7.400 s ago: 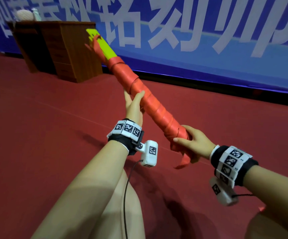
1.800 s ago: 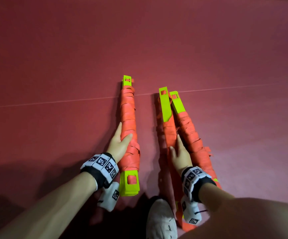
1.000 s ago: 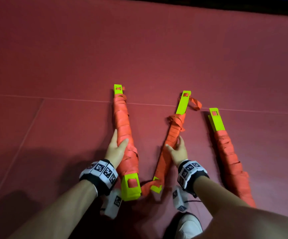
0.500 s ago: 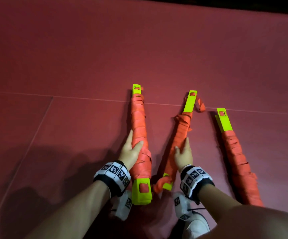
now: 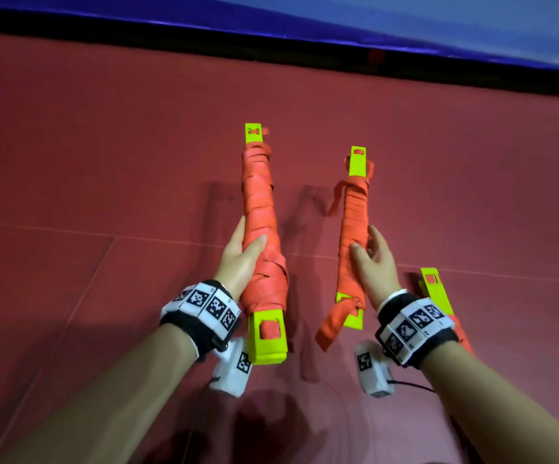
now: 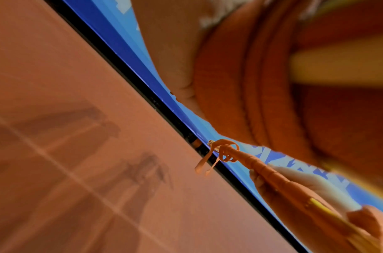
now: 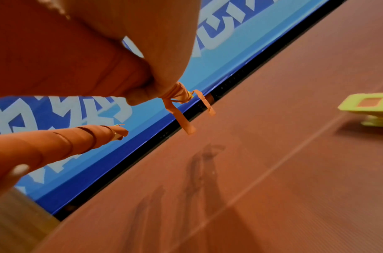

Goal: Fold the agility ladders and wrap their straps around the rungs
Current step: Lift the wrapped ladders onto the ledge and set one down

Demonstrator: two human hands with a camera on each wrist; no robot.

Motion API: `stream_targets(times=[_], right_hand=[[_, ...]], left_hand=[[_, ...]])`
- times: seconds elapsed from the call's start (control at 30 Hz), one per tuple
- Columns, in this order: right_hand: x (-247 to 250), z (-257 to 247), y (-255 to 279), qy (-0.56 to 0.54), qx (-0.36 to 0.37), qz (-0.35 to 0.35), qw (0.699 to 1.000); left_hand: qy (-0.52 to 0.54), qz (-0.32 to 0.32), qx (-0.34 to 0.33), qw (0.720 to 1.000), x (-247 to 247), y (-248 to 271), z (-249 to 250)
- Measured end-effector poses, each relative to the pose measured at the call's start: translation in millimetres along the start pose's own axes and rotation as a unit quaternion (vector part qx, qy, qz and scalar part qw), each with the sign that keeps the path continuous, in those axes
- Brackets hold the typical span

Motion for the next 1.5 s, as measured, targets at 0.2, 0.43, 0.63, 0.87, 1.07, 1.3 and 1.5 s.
stream_targets(times=[0.2, 0.43, 0.63, 0.87, 1.07, 1.3, 1.5], right_hand=[[-4, -124, -49, -0.057, 0.015, 0.015, 0.998], [31, -345, -82, -0.08, 0.016, 0.024, 0.996], [100, -579, -113, -0.086, 0.07, 0.019, 0.994], [213, -866, -160, -0.089, 0.132, 0.025, 0.987], [285, -1029, -206, -0.044, 0.212, 0.031, 0.976], [321, -1118, -270, -0.033, 0.27, 0.068, 0.96], [324, -1165, -342, -0.057, 0.287, 0.112, 0.95]], left_hand=[[0.049, 0.015, -0.004, 0.999, 8, -31, 117], [0.105, -0.033, 0.029, 0.993, -3, -36, 325], [0.123, -0.092, -0.002, 0.988, -52, -48, 568], [0.117, -0.136, -0.071, 0.981, -135, -79, 874], [0.126, -0.159, -0.134, 0.97, -199, -107, 1048], [0.099, -0.183, -0.237, 0.949, -248, -169, 1152], [0.108, -0.237, -0.252, 0.932, -285, -267, 1225]])
Point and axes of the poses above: each hand's wrist, its own y-axis away from the middle knuckle, its own x-axis out of the back of the hand, z = x × y, the point moved 4 cm from there along -y, towards the middle knuckle, and after that the axes turned 4 degrees about -y, right-handed, at the moved point
